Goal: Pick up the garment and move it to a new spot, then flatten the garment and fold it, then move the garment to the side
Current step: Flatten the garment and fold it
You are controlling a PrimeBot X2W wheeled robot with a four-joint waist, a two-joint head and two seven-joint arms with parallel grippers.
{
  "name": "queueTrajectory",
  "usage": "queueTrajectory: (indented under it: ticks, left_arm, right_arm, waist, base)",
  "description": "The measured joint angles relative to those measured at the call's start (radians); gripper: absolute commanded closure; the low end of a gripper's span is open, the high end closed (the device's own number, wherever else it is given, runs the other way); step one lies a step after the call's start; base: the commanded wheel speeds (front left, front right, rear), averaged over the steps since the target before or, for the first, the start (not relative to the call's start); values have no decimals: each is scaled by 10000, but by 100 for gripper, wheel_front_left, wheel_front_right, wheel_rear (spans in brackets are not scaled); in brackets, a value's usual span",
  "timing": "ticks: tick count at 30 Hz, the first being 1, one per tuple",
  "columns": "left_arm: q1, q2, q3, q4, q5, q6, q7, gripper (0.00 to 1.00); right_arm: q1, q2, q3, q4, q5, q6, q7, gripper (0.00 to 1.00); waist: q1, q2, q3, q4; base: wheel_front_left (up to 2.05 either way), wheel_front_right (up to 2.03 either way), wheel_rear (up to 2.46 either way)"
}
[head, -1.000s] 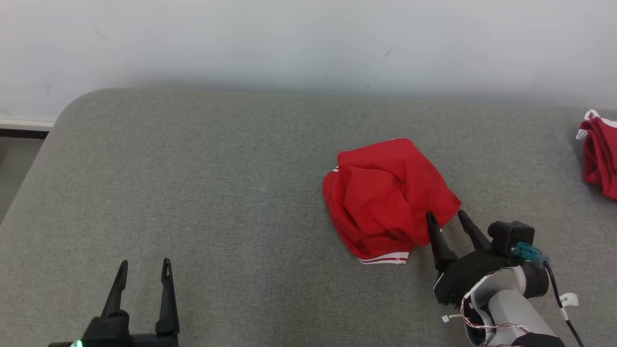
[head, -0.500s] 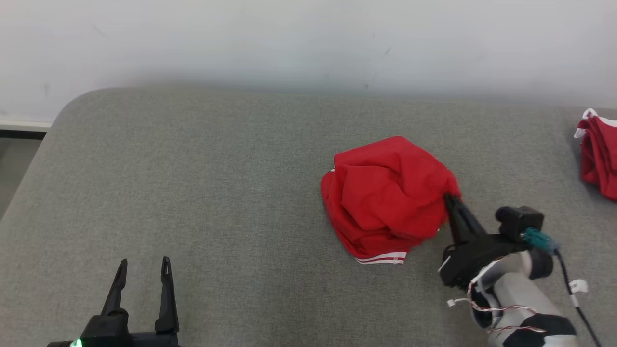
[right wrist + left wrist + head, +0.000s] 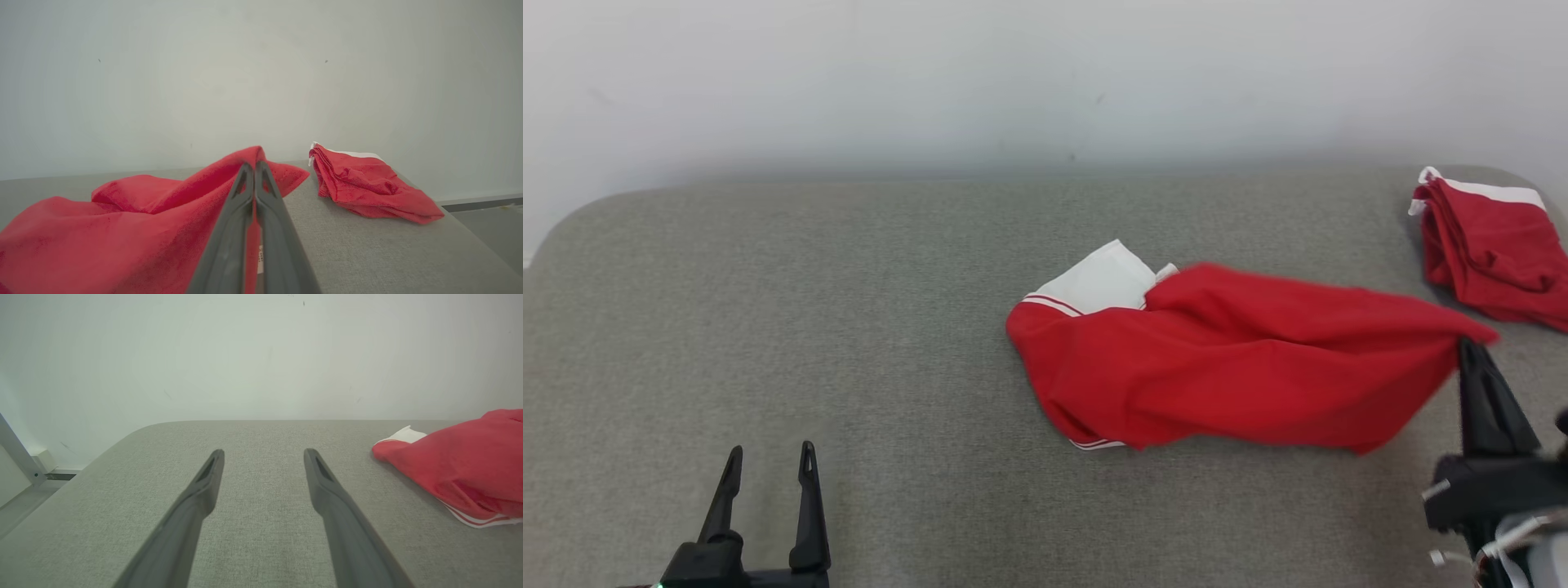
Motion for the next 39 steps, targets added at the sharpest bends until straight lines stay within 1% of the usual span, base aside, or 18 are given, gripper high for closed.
queueTrajectory:
  ticks: [2, 4, 9, 10, 11, 12, 17, 18, 21, 24, 28, 34, 39]
  left_arm:
    - [-16, -50, 4, -21, 4, -4, 2, 0]
    - [-51, -86, 10, -42, 19, -6, 0, 0]
    - [-198, -184, -84, -15, 77, -82, 0, 0]
    - [-211, -190, -86, -13, 79, -86, 0, 0]
    - [-214, -192, -79, -10, 79, -88, 0, 0]
    - [-217, -198, -56, -4, 79, -94, 0, 0]
    - [-249, -196, 38, 10, 136, -161, 0, 0]
    - [-309, -182, 56, 12, 167, -174, 0, 0]
    - [-509, -150, 69, -13, 244, -232, 2, 0]
    - [-785, -119, 21, -63, 276, -291, 0, 0]
    - [-1398, 109, 33, 184, 270, -529, 0, 0]
    - [-2860, 679, -244, 1216, 251, -940, 107, 0]
    - [-4286, 1012, -552, 2247, 186, -1127, 476, 0]
  right_arm:
    - [631, 169, -531, -686, -253, 0, 301, 100]
    - [1170, 489, -999, -1183, -330, 0, 600, 100]
    - [2134, 1273, -1699, -1749, -740, 0, 1233, 100]
    - [2252, 1406, -1745, -1837, -857, 0, 1258, 72]
    - [2303, 1503, -1806, -1941, -945, 0, 1227, 11]
    - [2301, 1572, -1854, -2073, -1001, 0, 1174, 0]
    - [2021, 1743, -1975, -2922, -1281, 0, 623, 0]
    - [1907, 1847, -1990, -3329, -1409, 0, 474, 0]
    - [1804, 2033, -1825, -3825, -1517, 0, 339, 0]
    - [1709, 2105, -1536, -3998, -1515, 0, 249, 0]
    - [1608, 2286, -1037, -3810, -1480, 0, 150, 0]
    - [1286, 2472, -407, -3191, -1248, 0, -23, 0]
    - [1111, 2520, -295, -2719, -1095, 0, -113, 0]
  waist:
    - [0, 0, 29, -122]
    - [0, -1, 85, -219]
    - [0, 0, 274, -307]
    - [0, 0, 297, -308]
    - [0, 0, 318, -313]
    - [0, 0, 335, -326]
    - [0, 0, 384, -493]
    - [0, 0, 409, -577]
    - [0, 0, 467, -700]
    - [1, 0, 555, -826]
    - [0, 0, 667, -1060]
    - [1, 0, 909, -1546]
    - [2, 0, 1220, -2031]
  base:
    - [0, 0, 0]
    - [0, 0, 0]
    - [0, 0, 0]
    - [0, 0, 0]
    - [0, 0, 0]
    - [0, 0, 0]
    - [0, 0, 0]
    - [0, 0, 0]
    - [0, 0, 0]
    - [0, 0, 0]
    - [0, 0, 0]
    - [0, 0, 0]
    - [0, 0, 0]
